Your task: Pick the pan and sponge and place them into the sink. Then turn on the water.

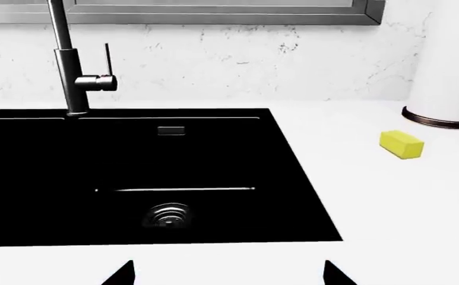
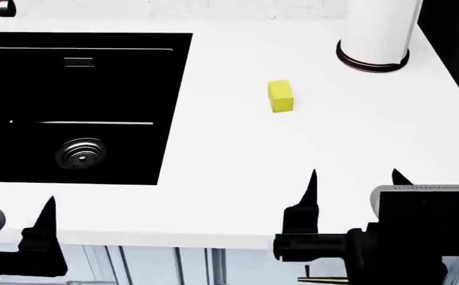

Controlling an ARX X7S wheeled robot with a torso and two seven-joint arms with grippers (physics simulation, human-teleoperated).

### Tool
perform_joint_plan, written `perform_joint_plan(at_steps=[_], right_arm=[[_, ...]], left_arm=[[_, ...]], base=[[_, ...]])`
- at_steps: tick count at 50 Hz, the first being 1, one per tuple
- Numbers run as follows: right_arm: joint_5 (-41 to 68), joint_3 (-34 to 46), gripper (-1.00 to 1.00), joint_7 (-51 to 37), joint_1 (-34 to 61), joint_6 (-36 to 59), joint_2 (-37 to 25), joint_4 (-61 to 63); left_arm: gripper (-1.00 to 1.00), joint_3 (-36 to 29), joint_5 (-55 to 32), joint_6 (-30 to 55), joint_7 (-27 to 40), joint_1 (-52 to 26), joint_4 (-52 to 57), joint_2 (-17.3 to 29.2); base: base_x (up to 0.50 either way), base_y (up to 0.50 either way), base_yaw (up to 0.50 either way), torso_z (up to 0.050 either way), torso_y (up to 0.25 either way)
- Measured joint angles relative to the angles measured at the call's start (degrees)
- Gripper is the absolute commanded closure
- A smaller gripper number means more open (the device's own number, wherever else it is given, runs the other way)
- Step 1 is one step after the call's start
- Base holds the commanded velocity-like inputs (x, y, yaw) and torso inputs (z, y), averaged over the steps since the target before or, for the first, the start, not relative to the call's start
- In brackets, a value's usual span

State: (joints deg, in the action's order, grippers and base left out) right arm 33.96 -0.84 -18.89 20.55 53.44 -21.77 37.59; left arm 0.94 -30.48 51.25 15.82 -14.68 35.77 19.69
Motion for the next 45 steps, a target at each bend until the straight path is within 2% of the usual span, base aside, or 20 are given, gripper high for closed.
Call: perform_joint_plan(at_steps=[16,45], right_arm=[[2.73,-1.53,-1.0,-0.07,-0.91,3.14,-0.87,2.17],[4.95,-2.07,-1.0,-0.12,-2.4,5.16,-1.91,1.48]], left_arm=[[-1.0,2.44,-1.83,2.14,-0.25,0.67,1.73,1.75],[-1.0,2.55,-0.95,-0.58,-1.16,3.93,1.11,3.45]], base=[[0.44,0.03,0.0,0.0,0.0],[0.39,0.1,0.0,0.0,0.001]])
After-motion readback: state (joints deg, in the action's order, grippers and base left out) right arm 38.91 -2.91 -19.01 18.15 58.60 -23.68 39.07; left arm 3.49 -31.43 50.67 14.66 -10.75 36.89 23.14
